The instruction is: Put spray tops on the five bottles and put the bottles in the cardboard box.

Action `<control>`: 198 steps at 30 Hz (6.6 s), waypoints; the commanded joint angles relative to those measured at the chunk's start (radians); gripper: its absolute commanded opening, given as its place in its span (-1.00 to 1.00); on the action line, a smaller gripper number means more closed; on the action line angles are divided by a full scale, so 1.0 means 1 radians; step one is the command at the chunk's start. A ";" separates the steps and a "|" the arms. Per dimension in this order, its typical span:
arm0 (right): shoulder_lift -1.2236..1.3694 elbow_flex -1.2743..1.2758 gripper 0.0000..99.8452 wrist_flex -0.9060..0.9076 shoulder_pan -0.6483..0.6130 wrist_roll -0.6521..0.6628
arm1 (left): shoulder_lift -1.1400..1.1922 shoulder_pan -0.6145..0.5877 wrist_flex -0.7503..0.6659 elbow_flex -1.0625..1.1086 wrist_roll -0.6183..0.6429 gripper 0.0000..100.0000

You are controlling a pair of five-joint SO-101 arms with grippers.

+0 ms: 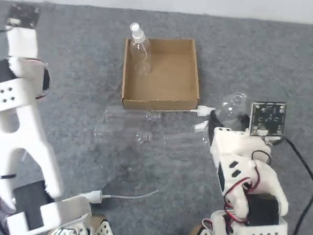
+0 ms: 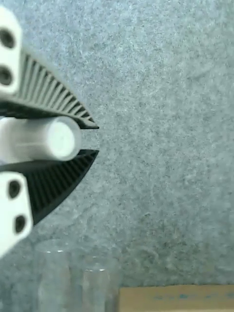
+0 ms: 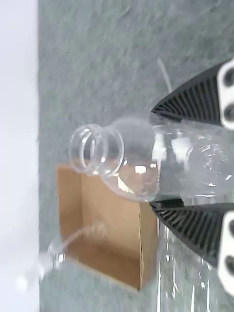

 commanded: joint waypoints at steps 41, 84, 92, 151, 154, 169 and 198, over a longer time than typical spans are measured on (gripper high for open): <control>-0.045 0.152 -0.99 -0.090 -0.111 -0.006 | -0.732 0.201 -0.351 0.493 0.505 -0.98; -0.045 0.307 -0.99 -0.297 -0.467 0.150 | -1.625 0.347 -0.667 1.013 0.965 -0.98; -0.045 0.315 -0.99 -0.297 -0.524 0.261 | -1.669 0.347 -0.786 1.104 1.023 -0.98; -0.045 0.470 -0.99 -0.409 -0.598 0.364 | -1.672 0.559 -0.643 0.992 0.951 -0.98; -0.045 0.470 -0.99 -0.409 -0.598 0.362 | -1.672 0.517 -0.643 1.018 0.953 -0.98; -0.045 0.468 -0.99 -0.410 -0.601 0.362 | -1.672 0.512 -0.641 1.102 0.953 -0.98; -0.045 0.471 -0.99 -0.403 -0.598 0.362 | -1.672 0.606 -0.637 1.030 0.910 -0.98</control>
